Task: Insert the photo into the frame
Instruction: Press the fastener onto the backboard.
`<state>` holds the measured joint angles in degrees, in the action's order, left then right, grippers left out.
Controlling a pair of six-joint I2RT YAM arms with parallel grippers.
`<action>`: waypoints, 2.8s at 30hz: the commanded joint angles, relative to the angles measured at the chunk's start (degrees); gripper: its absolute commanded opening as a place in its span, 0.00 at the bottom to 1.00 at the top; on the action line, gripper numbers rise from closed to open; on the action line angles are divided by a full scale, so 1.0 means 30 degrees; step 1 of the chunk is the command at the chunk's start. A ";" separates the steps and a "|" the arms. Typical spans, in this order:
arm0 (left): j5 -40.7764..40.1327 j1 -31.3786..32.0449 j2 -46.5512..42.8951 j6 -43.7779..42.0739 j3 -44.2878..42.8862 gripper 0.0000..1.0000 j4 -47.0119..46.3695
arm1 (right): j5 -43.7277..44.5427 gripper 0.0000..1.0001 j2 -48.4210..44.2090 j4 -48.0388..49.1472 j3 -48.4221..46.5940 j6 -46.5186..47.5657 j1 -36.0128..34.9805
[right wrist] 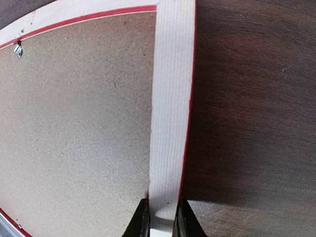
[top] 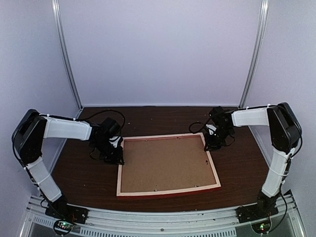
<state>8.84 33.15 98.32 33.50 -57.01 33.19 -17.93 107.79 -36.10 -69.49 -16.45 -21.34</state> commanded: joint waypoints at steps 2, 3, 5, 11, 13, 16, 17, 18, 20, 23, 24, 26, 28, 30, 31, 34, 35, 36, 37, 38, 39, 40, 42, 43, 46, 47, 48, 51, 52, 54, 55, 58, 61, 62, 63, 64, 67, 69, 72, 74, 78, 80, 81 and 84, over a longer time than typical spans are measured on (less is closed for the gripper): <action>-0.1058 0.0395 0.0882 -0.0747 -0.0514 0.36 0.0921 | -0.0012 0.08 0.1329 -0.0271 0.0698 0.0560 -0.0048; -0.1147 0.0405 0.0872 -0.0737 -0.0471 0.35 0.0947 | -0.0014 0.09 0.1336 -0.0272 0.0687 0.0561 -0.0036; -0.1343 0.0406 0.0751 -0.0732 -0.0371 0.34 0.1038 | -0.0019 0.09 0.1394 -0.0301 0.0639 0.0576 -0.0049; -0.1913 0.0406 0.0595 -0.1020 -0.0244 0.30 0.1451 | -0.0032 0.09 0.1535 -0.0274 0.0578 0.0619 -0.0055; -0.2170 0.0406 0.0512 -0.1082 -0.0180 0.28 0.1519 | -0.0099 0.08 0.1605 -0.0250 0.0548 0.0627 -0.0040; -0.2634 0.0406 0.0279 -0.1109 -0.0210 0.25 0.1600 | -0.0161 0.09 0.1684 -0.0200 0.0577 0.0596 -0.0047; -0.2652 0.0406 0.0185 -0.1090 -0.0261 0.23 0.1572 | -0.0187 0.08 0.1728 -0.0186 0.0577 0.0594 -0.0046; -0.2654 0.0403 0.0111 -0.1088 -0.0308 0.22 0.1488 | -0.0224 0.09 0.1766 -0.0170 0.0577 0.0598 -0.0044; -0.2661 0.0406 0.0019 -0.1087 -0.0374 0.21 0.1160 | -0.0252 0.08 0.1806 -0.0171 0.0577 0.0628 -0.0049; -0.2137 0.0406 -0.0085 -0.1050 -0.0447 0.21 0.0418 | -0.0208 0.09 0.1784 -0.0213 0.0628 0.0655 -0.0063; -0.1505 0.0406 -0.0142 -0.1009 -0.0448 0.21 0.0091 | -0.0190 0.08 0.1729 -0.0232 0.0660 0.0649 -0.0056; -0.0681 0.0406 -0.0235 -0.0880 -0.0434 0.24 -0.0500 | -0.0155 0.09 0.1690 -0.0214 0.0719 0.0664 -0.0063; 0.0114 0.0405 -0.0280 -0.0757 -0.0472 0.29 -0.0854 | -0.0153 0.08 0.1664 -0.0192 0.0807 0.0643 -0.0063; 0.0364 0.0406 -0.0284 -0.0694 -0.0556 0.34 -0.0882 | -0.0189 0.08 0.1662 -0.0134 0.0839 0.0634 -0.0060; 0.0378 0.0406 -0.0310 -0.0679 -0.0564 0.36 -0.0895 | -0.0195 0.08 0.1677 -0.0112 0.0859 0.0595 -0.0063; 0.0371 0.0406 -0.0350 -0.0684 -0.0537 0.39 -0.0860 | -0.0242 0.08 0.1688 -0.0069 0.0870 0.0594 -0.0063; 0.0262 0.0406 -0.0307 -0.0704 -0.0536 0.40 -0.0764 | -0.0248 0.08 0.1688 -0.0068 0.0855 0.0590 -0.0056; 0.0164 0.0406 -0.0232 -0.0728 -0.0536 0.40 -0.0690 | -0.0253 0.09 0.1692 -0.0067 0.0842 0.0590 -0.0062; 0.0075 0.0399 -0.0164 -0.0735 -0.0511 0.40 -0.0630 | -0.0280 0.08 0.1688 -0.0067 0.0852 0.0605 -0.0063; -0.0009 0.0405 -0.0075 -0.0776 -0.0482 0.40 -0.0578 | -0.0257 0.08 0.1703 -0.0067 0.0864 0.0621 -0.0056; -0.0038 0.0406 0.0035 -0.0815 -0.0456 0.40 -0.0575 | -0.0262 0.08 0.1708 -0.0067 0.0843 0.0619 -0.0041; -0.0086 0.0406 0.0181 -0.0844 -0.0409 0.39 -0.0575 | -0.0273 0.08 0.1731 -0.0067 0.0859 0.0656 -0.0060; -0.0105 0.0392 0.0426 -0.0921 -0.0362 0.38 -0.0482 | -0.0270 0.09 0.1746 -0.0089 0.0884 0.0663 -0.0055; -0.0135 0.0405 0.0533 -0.0968 -0.0335 0.38 -0.0369 | -0.0249 0.08 0.1743 -0.0096 0.0897 0.0650 -0.0062; -0.0311 0.0433 0.0545 -0.1064 -0.0104 0.34 -0.0035 | -0.0209 0.08 0.1689 -0.0071 0.0979 0.0649 -0.0048; -0.0439 0.0435 0.0493 -0.1136 -0.0010 0.34 0.0089 | -0.0219 0.08 0.1688 -0.0046 0.1012 0.0649 -0.0054; -0.0594 0.0436 0.0417 -0.1214 0.0057 0.33 0.0226 | -0.0220 0.08 0.1703 -0.0039 0.1030 0.0656 -0.0048; -0.1015 0.0436 0.0404 -0.1482 0.0159 0.31 0.0660 | -0.0257 0.08 0.1743 -0.0009 0.0972 0.0605 -0.0063; -0.1105 0.0436 0.0417 -0.1564 0.0181 0.29 0.0789 | -0.0279 0.09 0.1746 0.0017 0.0960 0.0599 -0.0060; -0.1240 0.0436 0.0496 -0.1576 0.0224 0.26 0.0780 | -0.0289 0.09 0.1733 0.0006 0.0958 0.0612 -0.0063; -0.1269 0.0436 0.0553 -0.1569 0.0225 0.26 0.0774 | -0.0291 0.09 0.1723 -0.0008 0.0952 0.0588 -0.0056; -0.1298 0.0436 0.0800 -0.1310 0.0289 0.23 0.0478 | -0.0282 0.09 0.1714 -0.0009 0.1002 0.0605 -0.0049; -0.1291 0.0407 0.0943 -0.0775 0.0588 0.20 -0.0192 | -0.0264 0.09 0.1666 -0.0031 0.1033 0.0594 -0.0063; -0.1286 0.0384 0.0906 -0.0528 0.0743 0.19 -0.0479 | -0.0252 0.09 0.1637 -0.0037 0.1051 0.0612 -0.0063; -0.1267 0.0378 0.0791 -0.0288 0.0949 0.17 -0.0885 | -0.0257 0.09 0.1630 -0.0053 0.1046 0.0593 -0.0063; -0.1096 0.0352 0.0659 -0.0053 0.1154 0.15 -0.1328 | -0.0236 0.09 0.1630 -0.0066 0.1046 0.0623 -0.0049; 0.0470 -0.0009 0.0151 0.0720 0.1734 0.11 -0.2871 | -0.0204 0.08 0.1622 -0.0096 0.1018 0.0650 -0.0045; 0.1113 -0.0144 -0.0077 0.1065 0.1885 0.10 -0.3475 | -0.0204 0.08 0.1629 -0.0069 0.1045 0.0659 -0.0063; 0.0765 -0.0150 -0.0136 0.0765 0.1458 0.10 -0.2900 | -0.0231 0.08 0.1572 -0.0013 0.1129 0.0621 -0.0049; 0.0181 -0.0150 -0.0216 0.0354 0.1231 0.10 -0.2452 | -0.0245 0.08 0.1535 0.0013 0.1162 0.0623 -0.0061; -0.1020 -0.0150 -0.0176 -0.0604 0.0697 0.08 -0.1706 | -0.0287 0.08 0.1582 0.0019 0.1114 0.0680 -0.0053; -0.0993 -0.0150 -0.0076 -0.0977 0.0435 0.09 -0.1648 | -0.0292 0.08 0.1625 -0.0008 0.1037 0.0689 -0.0048; -0.0883 -0.0150 0.0031 -0.1106 0.0255 0.12 -0.1489 | -0.0292 0.08 0.1629 -0.0049 0.1008 0.0694 -0.0047; -0.0457 -0.0150 0.0209 -0.1263 -0.0202 0.35 -0.1224 | -0.0282 0.08 0.1622 -0.0162 0.0909 0.0725 -0.0063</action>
<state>9.50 33.10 97.43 32.21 -55.05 30.17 -18.52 108.01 -35.35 -69.41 -16.64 -21.34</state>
